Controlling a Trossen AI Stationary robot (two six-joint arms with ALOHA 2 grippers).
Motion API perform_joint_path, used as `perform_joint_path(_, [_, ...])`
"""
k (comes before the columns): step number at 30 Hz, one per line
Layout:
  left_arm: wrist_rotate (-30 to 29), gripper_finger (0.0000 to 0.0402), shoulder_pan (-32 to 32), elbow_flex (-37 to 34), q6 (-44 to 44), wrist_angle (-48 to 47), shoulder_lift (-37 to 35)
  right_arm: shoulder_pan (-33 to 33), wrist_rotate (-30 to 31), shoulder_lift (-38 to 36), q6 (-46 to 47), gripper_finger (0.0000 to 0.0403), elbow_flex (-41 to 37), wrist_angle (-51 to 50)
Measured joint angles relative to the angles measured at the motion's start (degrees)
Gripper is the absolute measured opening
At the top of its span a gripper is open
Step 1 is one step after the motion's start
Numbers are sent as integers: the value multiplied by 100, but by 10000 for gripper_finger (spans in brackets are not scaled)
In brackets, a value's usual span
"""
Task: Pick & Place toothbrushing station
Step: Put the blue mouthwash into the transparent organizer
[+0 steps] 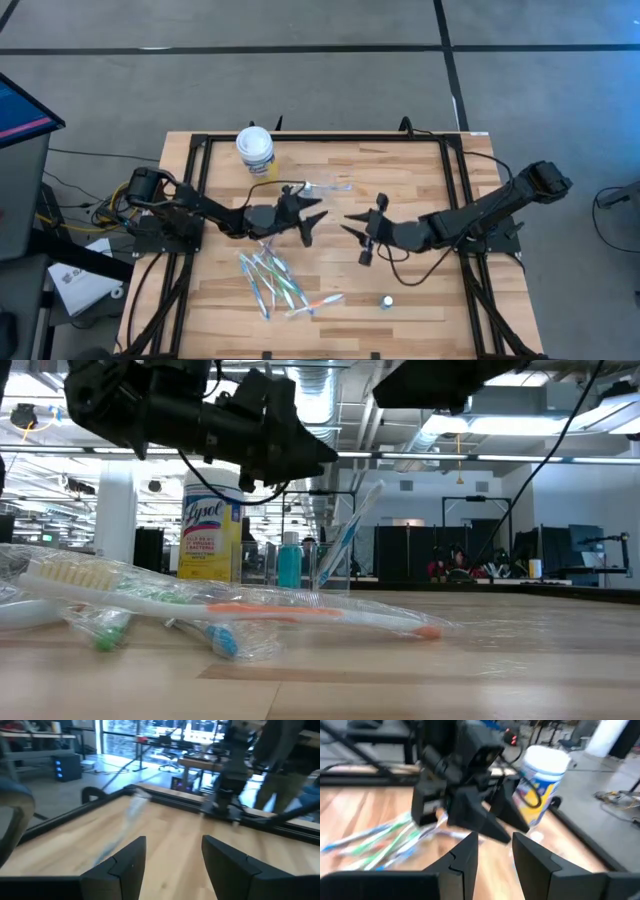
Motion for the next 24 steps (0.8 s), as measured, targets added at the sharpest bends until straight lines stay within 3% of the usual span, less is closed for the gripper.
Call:
perform_joint_path(7, [0,186,-408,0,7,32,2,530,-543,0,918,111,0,-564])
perform_joint_path(17, [-7,186,-712,0,-15,36,2,1482,-727,0,1038,111,0,-931])
perform_joint_path(24, [-4,186,-851,0,-22,40,4,2487,241,0,1550,111,-2,-1193])
